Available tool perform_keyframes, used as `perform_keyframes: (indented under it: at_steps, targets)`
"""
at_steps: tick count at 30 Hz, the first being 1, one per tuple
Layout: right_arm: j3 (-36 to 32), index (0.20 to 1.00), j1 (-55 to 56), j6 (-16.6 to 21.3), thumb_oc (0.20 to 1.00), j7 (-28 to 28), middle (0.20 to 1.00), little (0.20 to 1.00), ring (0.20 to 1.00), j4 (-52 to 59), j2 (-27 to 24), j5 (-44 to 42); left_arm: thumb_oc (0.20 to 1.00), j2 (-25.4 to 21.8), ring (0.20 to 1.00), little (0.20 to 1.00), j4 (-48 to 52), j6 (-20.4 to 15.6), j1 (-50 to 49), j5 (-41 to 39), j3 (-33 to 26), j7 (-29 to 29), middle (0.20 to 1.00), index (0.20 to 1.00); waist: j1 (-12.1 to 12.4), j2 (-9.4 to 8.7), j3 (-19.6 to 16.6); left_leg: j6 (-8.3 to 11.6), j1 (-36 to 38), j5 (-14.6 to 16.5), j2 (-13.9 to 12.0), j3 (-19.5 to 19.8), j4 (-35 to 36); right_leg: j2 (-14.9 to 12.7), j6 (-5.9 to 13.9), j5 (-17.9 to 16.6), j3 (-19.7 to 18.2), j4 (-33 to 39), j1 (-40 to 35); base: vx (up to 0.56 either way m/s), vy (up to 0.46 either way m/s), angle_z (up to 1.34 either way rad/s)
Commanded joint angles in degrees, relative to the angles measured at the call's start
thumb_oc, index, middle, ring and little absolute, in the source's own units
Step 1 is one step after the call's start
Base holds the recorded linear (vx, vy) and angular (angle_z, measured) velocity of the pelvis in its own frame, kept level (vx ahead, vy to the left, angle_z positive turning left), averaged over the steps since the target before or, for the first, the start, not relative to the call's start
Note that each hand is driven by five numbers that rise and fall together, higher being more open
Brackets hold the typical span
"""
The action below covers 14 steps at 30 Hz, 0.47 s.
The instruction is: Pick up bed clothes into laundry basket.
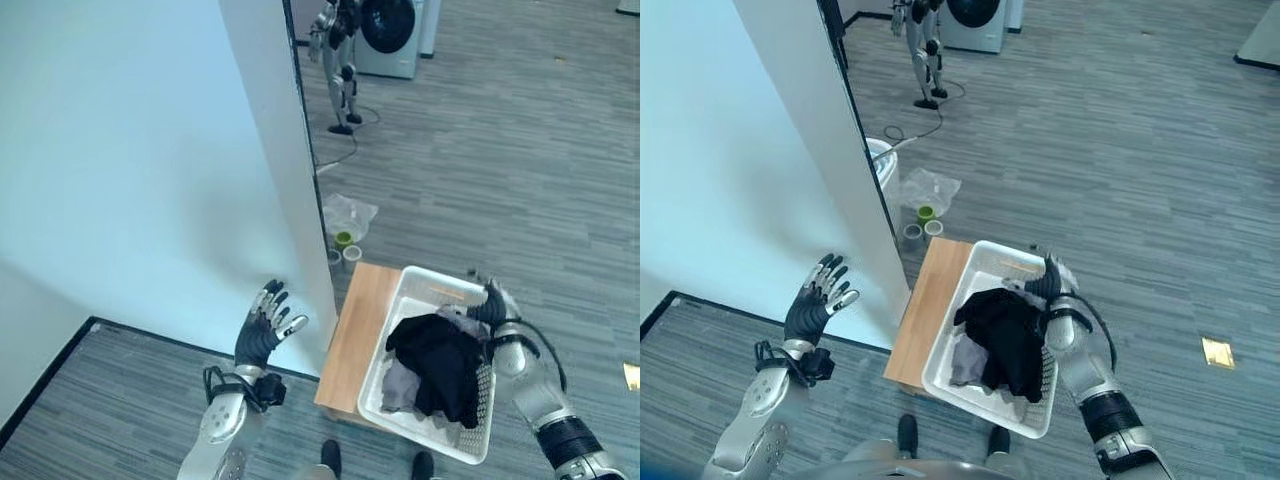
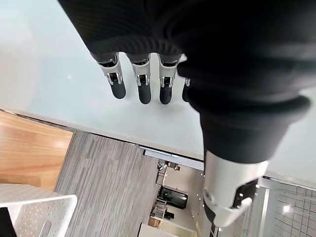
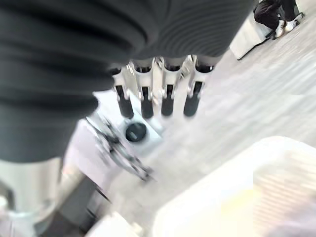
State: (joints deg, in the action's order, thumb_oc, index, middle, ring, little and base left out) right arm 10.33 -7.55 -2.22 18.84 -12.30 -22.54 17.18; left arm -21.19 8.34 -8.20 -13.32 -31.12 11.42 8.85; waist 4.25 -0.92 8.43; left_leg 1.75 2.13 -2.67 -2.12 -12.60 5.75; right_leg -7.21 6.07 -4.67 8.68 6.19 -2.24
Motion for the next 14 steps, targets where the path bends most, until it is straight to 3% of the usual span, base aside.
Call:
perform_keyframes:
  at_steps: [1,4,6,7,8,11,14]
  targets:
    - [-4.9,1.0,0.9,5.5,1.0,2.2,1.0,1.0,1.0,7.8,0.0,-4.0,1.0,1.1,1.0,1.0,-0.5,-1.3,7.3,2.6,3.7,-1.1,1.0,1.0,-3.6,-0.39,-0.2,1.03,2.5,5.7,-2.1,1.1,-0.7,-2.6,3.33,4.3,2.8,-1.2,-1.4,-0.02,0.067,-0.07]
    - [-7.1,1.0,8.1,7.8,1.0,1.2,1.0,1.0,1.0,15.7,2.2,-5.7,1.0,0.4,1.0,1.0,-0.9,-0.6,8.7,6.1,6.2,-0.6,1.0,1.0,-6.4,-0.89,0.9,0.31,1.8,6.0,-1.8,0.6,-0.7,-2.2,3.46,3.5,0.7,-2.6,0.5,-0.05,0.069,-0.16]
    - [-7.2,1.0,8.3,7.7,1.0,1.1,1.0,1.0,1.0,15.9,2.2,-5.7,1.0,0.4,1.0,1.0,-1.0,-0.7,8.7,6.1,6.3,-0.6,1.0,1.0,-6.3,-0.89,0.8,0.29,1.7,6.0,-1.8,0.5,-0.7,-2.2,3.47,3.6,0.7,-2.8,0.7,-0.14,0.039,-0.04]
    - [-6.1,1.0,10.4,8.8,1.0,0.6,1.0,1.0,1.0,18.2,3.4,-6.1,1.0,-0.1,1.0,1.0,-1.5,-1.0,10.3,8.5,6.6,1.9,1.0,1.0,-7.9,-0.48,3.1,-0.17,0.5,5.7,-2.7,-1.3,-0.7,-2.1,4.27,3.5,1.1,-8.6,5.7,-0.23,0.044,-0.19]
    - [-6.1,1.0,10.5,8.7,1.0,0.6,1.0,1.0,1.0,18.2,3.4,-6.1,1.0,-0.1,1.0,1.0,-1.5,-1.0,10.3,8.6,6.6,1.9,1.0,1.0,-7.8,-0.49,3.0,-0.18,0.4,5.7,-2.7,-1.4,-0.7,-2.1,4.28,3.6,1.0,-8.9,6.0,-0.29,0.065,-0.33]
    - [-4.8,1.0,13.1,9.6,1.0,-1.0,1.0,1.0,1.0,18.4,3.5,-6.4,1.0,-1.0,1.0,1.0,-1.6,-1.5,10.2,10.9,5.9,2.8,1.0,1.0,-7.5,0.15,3.4,-0.35,0.9,5.7,-3.7,-4.9,-0.7,-3.8,3.84,4.9,5.6,-11.3,5.4,-0.09,0.036,-0.69]
    - [-4.4,1.0,16.9,9.9,1.0,-2.6,1.0,1.0,1.0,17.9,1.8,-4.2,1.0,-1.2,1.0,1.0,-0.6,-2.2,7.8,13.4,4.7,2.7,1.0,1.0,-7.1,-0.47,2.7,-0.37,1.3,5.5,-3.6,-6.3,-0.7,-4.3,3.62,5.3,6.1,-8.9,2.8,-0.07,-0.004,-0.56]
